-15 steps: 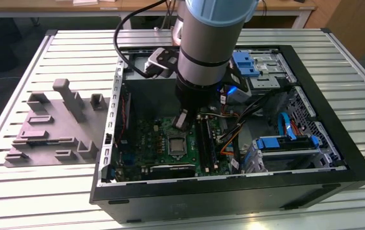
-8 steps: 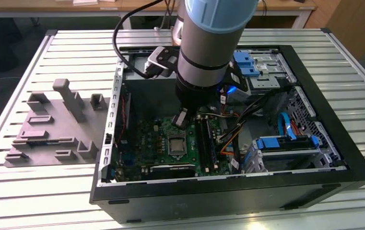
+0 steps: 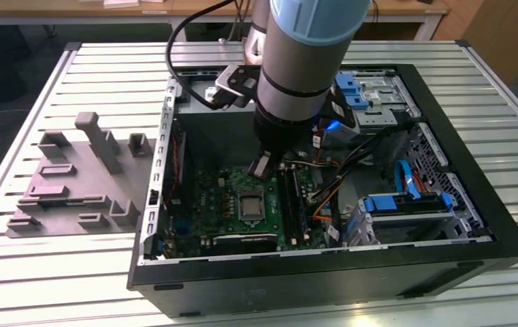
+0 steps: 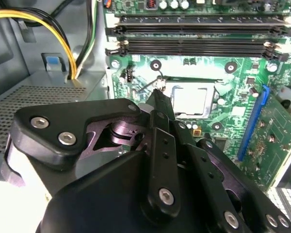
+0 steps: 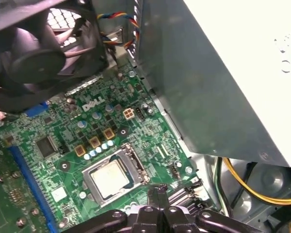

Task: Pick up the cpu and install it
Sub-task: 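Install the first cpu locking lever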

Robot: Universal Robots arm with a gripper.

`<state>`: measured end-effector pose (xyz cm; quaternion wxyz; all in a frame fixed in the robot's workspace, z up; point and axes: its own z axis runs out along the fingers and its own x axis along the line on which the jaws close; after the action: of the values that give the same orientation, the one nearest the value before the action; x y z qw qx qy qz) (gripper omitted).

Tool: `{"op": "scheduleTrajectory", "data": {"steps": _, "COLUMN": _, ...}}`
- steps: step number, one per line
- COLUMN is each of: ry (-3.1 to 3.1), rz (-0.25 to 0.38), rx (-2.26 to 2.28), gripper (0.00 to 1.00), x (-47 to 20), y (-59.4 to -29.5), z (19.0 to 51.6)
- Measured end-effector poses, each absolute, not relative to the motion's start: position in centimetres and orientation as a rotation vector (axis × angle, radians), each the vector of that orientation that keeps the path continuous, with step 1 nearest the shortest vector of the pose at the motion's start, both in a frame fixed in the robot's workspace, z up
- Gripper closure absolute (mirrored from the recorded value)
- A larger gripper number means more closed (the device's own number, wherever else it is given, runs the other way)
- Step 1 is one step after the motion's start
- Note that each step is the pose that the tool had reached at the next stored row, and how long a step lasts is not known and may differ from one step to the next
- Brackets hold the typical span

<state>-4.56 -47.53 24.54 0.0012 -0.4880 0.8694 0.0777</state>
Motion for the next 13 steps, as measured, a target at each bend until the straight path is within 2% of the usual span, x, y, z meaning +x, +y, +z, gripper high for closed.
{"op": "scheduleTrajectory", "data": {"steps": 13, "ry": 2.732, "rz": 0.237, "rx": -1.533, "gripper": 0.89, "x": -3.48, "y": -46.39, "z": 24.51}}
